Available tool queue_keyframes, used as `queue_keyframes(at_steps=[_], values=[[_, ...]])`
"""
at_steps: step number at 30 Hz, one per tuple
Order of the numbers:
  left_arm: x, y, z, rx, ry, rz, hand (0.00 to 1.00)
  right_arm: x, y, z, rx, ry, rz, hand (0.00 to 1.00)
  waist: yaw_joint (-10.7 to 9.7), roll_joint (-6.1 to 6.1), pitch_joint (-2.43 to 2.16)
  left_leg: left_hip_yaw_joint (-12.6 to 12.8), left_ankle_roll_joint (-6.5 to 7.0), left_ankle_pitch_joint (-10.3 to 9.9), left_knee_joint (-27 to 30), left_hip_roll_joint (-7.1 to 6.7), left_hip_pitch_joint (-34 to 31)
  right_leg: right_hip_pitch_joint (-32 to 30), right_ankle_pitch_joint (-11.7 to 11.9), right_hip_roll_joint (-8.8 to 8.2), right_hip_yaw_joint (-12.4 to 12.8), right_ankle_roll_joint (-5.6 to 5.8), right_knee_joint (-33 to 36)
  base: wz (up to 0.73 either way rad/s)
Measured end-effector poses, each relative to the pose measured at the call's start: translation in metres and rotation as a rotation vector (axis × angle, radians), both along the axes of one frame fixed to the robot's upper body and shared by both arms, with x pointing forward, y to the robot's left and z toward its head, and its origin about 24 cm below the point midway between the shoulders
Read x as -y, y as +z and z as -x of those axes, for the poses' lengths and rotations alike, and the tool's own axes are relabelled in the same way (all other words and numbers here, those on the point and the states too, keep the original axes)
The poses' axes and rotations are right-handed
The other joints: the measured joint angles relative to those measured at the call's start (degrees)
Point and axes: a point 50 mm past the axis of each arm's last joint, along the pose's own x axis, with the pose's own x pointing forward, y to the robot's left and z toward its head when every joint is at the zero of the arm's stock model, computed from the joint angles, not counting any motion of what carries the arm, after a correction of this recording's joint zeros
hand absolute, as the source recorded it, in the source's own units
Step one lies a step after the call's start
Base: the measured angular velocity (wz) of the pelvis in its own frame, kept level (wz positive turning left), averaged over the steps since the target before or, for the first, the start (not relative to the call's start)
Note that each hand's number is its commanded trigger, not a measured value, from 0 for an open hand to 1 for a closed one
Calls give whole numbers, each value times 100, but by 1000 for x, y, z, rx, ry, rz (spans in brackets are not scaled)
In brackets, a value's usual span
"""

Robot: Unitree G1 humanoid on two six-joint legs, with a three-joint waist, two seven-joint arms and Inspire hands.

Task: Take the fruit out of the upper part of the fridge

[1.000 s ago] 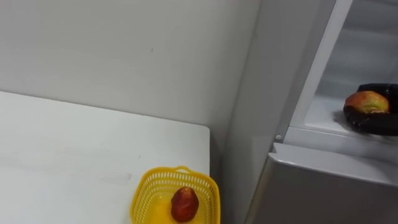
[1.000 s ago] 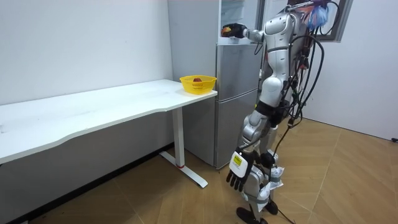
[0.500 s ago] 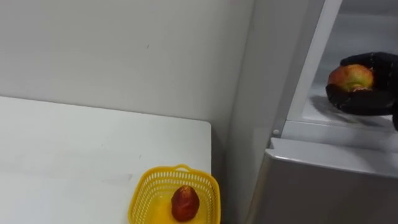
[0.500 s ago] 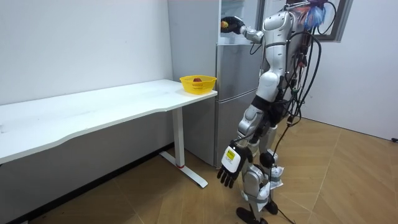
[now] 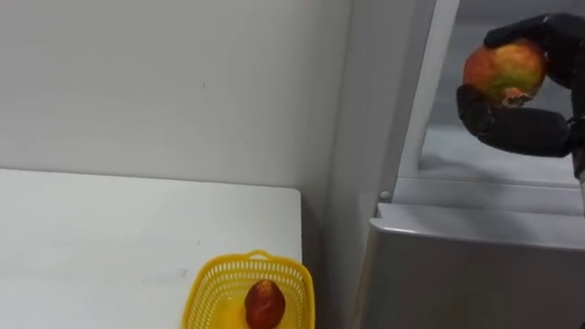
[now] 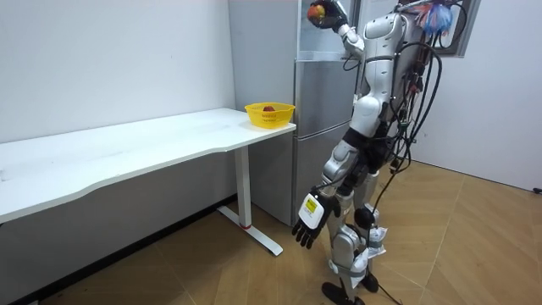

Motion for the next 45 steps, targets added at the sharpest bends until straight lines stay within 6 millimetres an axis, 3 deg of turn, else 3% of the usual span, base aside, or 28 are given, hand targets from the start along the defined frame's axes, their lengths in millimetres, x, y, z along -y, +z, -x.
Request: queue_keyframes(at_steps=[4, 11, 20, 29, 35, 45], values=[[1, 0, 0, -3, -7, 0, 0, -11, 12, 16, 102, -7, 75, 100, -29, 11, -1, 90, 2, 2, -5, 1, 11, -5, 0, 4, 69, -1, -8, -9], [2, -3, -8, 2, -31, -9, 0, -39, 34, 48, 330, 49, 179, 100, -43, -56, 41, 139, 3, 2, -18, 4, 16, -59, -2, 6, 123, 1, 7, -3], [5, -4, -14, 5, -71, 15, 0, -74, 33, 65, 410, 148, 378, 100, 173, -141, 35, 141, 3, 1, -81, 9, 25, -77, 8, 20, 153, 7, -17, -2], [8, -5, -11, -17, -105, 40, 0, -101, 19, 63, 372, 247, 445, 100, 495, -227, 32, 96, 5, 0, -125, 4, 87, -11, 10, 10, 82, 11, -3, 2], [10, -6, -13, -19, -124, 62, 0, -112, 18, 64, 401, 278, 474, 100, 559, -234, 38, -46, 8, -2, -41, -9, -4, -10, 13, -7, -41, 17, 2, 10], [13, -6, -14, -46, -166, 73, 0, -139, -28, 31, 98, 392, 551, 100, 850, -260, 76, -99, -7, 6, 12, -10, -44, -9, 13, -17, -153, 16, 6, 3]])
